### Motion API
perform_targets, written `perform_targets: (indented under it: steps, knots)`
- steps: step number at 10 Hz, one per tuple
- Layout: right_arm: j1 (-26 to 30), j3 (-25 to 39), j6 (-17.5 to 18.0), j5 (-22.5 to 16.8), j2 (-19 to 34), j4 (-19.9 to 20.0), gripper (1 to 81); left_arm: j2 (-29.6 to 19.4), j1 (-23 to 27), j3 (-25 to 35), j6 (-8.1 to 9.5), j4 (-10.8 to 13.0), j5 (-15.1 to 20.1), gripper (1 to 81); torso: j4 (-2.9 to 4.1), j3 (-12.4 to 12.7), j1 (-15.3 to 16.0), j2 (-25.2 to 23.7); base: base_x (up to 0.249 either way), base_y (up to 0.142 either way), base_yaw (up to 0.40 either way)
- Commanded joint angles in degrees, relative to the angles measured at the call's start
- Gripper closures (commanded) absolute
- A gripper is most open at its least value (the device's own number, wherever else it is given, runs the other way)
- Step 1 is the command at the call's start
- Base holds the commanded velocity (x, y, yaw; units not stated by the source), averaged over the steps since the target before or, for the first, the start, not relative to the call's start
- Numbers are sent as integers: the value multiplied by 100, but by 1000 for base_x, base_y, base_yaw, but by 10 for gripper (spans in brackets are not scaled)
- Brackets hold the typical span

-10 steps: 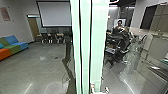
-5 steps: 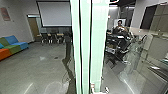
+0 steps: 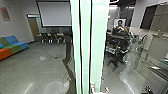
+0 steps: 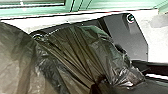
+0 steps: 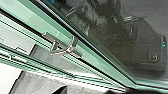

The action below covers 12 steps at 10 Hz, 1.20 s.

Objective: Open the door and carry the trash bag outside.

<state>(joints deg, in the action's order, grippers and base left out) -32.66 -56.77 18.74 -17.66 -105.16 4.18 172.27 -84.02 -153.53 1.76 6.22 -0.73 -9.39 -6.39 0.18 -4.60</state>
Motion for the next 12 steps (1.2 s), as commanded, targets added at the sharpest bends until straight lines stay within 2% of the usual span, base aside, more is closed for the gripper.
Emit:
perform_targets:
  steps: [1, 7, 12]
  knots:
    - [852, -271, 516, -255, -252, 100, 10, 28, 293, 24, 0, 2, 310, 811, 0, 0, 0, 0, 0, 0, 0]
    - [975, -694, 948, -229, -1353, 127, 10, 28, 311, 24, 0, -6, 293, 811, 0, -2, 5, 2, 0, 0, 0]
    - [940, -958, 1897, 53, -2065, 144, 10, 28, 311, 24, 0, 2, 293, 811, 0, -5, 6, 2, 0, 0, 0]
